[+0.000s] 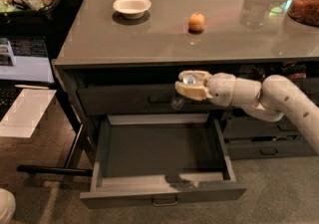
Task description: Place redbull can into middle drawer
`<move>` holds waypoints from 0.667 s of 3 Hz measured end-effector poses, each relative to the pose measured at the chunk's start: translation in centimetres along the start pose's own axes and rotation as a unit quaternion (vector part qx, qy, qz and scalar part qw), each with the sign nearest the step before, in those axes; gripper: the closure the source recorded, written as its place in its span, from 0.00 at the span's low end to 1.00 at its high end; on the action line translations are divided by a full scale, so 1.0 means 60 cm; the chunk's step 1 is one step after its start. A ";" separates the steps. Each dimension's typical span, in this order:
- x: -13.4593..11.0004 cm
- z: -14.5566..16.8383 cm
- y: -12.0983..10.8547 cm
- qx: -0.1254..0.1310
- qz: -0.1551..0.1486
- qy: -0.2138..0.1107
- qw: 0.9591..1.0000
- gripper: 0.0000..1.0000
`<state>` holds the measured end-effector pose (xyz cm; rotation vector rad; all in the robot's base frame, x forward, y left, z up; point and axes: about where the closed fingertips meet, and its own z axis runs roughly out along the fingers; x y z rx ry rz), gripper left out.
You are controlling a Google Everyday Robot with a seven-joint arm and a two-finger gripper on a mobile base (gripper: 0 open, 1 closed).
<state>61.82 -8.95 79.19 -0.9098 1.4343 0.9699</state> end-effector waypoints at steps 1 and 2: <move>0.077 0.008 0.010 -0.053 0.000 0.014 0.998 1.00; 0.077 0.010 0.011 -0.054 -0.001 0.015 0.998 1.00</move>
Offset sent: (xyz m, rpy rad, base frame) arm -0.0044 0.0044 -0.0391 -0.0188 0.0074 0.0847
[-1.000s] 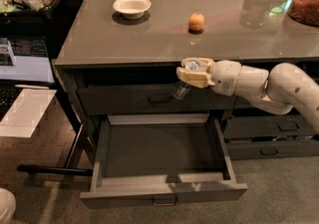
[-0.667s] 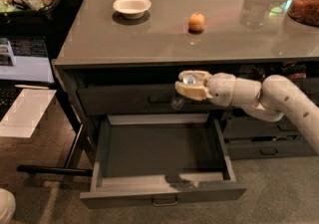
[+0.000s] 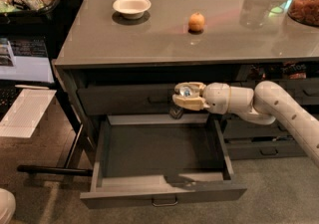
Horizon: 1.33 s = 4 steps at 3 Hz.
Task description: Place redbull can into middle drawer
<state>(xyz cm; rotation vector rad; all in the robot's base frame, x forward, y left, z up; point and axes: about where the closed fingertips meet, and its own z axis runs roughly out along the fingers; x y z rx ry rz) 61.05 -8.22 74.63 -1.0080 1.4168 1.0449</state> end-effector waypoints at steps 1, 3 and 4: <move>0.074 -0.008 0.010 0.004 -0.010 0.049 0.999 1.00; 0.254 -0.048 0.021 0.063 -0.018 0.097 0.993 1.00; 0.318 -0.036 0.006 0.104 -0.031 0.084 0.990 1.00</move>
Offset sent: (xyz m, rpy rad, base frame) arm -0.0437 -0.0510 -0.1735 -0.3053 0.0518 -0.0978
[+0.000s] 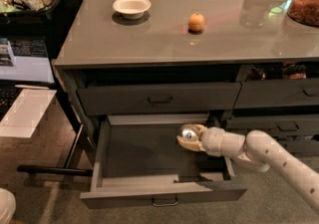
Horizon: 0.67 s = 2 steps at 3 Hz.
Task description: Place redbull can into middle drawer
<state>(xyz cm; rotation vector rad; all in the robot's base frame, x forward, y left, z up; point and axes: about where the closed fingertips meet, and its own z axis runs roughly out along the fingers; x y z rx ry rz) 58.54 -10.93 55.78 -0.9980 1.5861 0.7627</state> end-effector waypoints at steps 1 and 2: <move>0.058 0.036 -0.011 0.027 0.013 0.004 1.000 1.00; 0.112 0.055 -0.014 0.048 0.045 0.031 0.997 1.00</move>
Offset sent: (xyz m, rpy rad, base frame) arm 0.0196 0.0045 -0.1165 -0.0579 0.1845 -0.1987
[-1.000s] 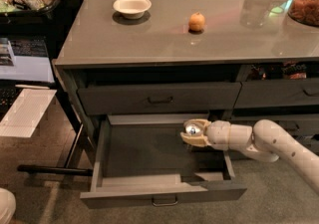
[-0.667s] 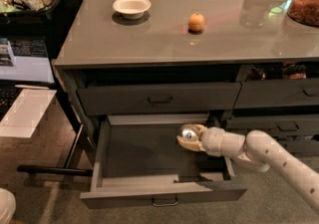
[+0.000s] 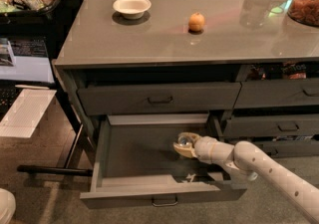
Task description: Place redbull can into middle drawer
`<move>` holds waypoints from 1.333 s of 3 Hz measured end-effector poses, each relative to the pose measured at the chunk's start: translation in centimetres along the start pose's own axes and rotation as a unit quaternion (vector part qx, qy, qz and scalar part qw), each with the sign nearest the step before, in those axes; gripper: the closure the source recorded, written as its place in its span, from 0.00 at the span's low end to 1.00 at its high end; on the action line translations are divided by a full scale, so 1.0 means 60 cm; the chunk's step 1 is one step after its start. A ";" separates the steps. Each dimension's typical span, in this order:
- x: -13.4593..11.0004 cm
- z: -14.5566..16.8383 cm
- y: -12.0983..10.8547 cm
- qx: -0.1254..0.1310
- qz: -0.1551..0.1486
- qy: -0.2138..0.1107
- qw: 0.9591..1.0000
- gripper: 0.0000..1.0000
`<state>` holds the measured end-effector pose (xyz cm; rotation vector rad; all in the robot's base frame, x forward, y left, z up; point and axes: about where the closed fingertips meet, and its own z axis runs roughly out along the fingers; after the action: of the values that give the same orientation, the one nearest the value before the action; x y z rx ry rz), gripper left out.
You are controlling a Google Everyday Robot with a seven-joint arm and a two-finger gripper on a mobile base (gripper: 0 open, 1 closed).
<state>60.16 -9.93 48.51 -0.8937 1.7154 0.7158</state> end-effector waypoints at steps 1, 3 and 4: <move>0.029 0.011 -0.003 0.013 0.025 0.017 0.999 0.81; 0.052 0.024 -0.001 0.012 0.047 0.018 0.999 0.34; 0.051 0.026 0.001 0.011 0.053 0.009 0.998 0.11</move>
Offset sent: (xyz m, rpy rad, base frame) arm 0.0020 0.0004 -0.0429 0.0117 0.1174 -0.0673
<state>60.32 -9.33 45.11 -0.8006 1.7938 0.7585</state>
